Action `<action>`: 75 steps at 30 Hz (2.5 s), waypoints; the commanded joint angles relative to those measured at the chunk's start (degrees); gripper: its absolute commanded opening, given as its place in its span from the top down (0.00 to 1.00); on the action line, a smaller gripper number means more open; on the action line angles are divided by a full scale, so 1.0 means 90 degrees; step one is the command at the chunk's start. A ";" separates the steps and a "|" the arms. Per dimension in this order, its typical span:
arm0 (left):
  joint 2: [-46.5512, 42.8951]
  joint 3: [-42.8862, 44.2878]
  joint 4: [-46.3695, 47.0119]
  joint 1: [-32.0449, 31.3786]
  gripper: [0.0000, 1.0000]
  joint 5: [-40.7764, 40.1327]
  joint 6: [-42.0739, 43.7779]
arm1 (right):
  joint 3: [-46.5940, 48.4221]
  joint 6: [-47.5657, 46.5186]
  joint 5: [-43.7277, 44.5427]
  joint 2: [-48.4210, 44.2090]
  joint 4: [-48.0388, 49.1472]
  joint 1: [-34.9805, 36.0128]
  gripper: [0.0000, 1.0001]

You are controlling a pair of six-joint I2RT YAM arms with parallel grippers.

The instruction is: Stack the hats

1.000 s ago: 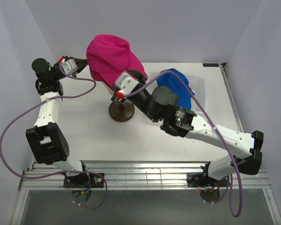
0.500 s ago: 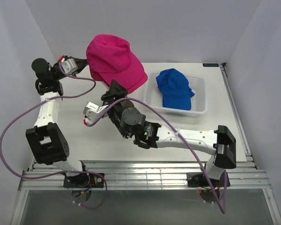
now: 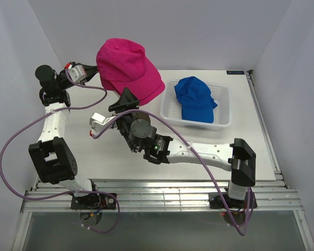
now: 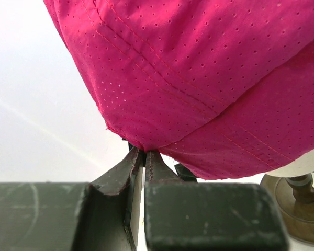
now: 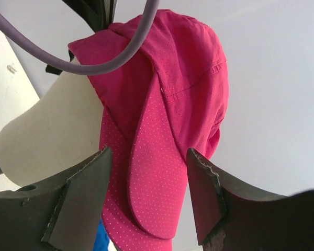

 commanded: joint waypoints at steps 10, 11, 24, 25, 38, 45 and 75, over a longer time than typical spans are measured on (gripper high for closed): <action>-0.0334 -0.0003 0.0012 -0.0015 1.00 0.0118 -0.0072 | 0.0351 -0.0616 0.0511 0.0036 0.0753 -0.0170 0.51; -0.0325 -0.0003 0.0002 -0.0015 1.00 0.0109 -0.0072 | 0.0292 -0.0635 0.0560 0.0036 0.0763 -0.0180 0.51; -0.0325 -0.0023 0.0012 -0.0015 1.00 0.0138 -0.0053 | -0.0333 -0.1094 0.0989 -0.0110 0.1202 -0.0239 0.46; -0.0315 -0.0013 0.0012 -0.0015 1.00 0.0138 -0.0053 | -0.0430 -0.1143 0.1028 -0.0139 0.1299 -0.0239 0.46; -0.0325 -0.0032 0.0012 -0.0015 1.00 0.0118 -0.0072 | -0.0480 -0.1583 0.1126 -0.0188 0.1671 -0.0239 0.56; -0.0422 -0.0179 0.0011 -0.0015 1.00 0.0167 -0.0063 | -0.0382 -0.1681 0.1204 -0.0140 0.1681 -0.0239 0.81; -0.0803 -0.0931 0.0764 0.0346 1.00 0.0090 -0.0893 | -0.1202 -0.0207 0.0287 -0.0979 -0.0866 -0.0034 0.92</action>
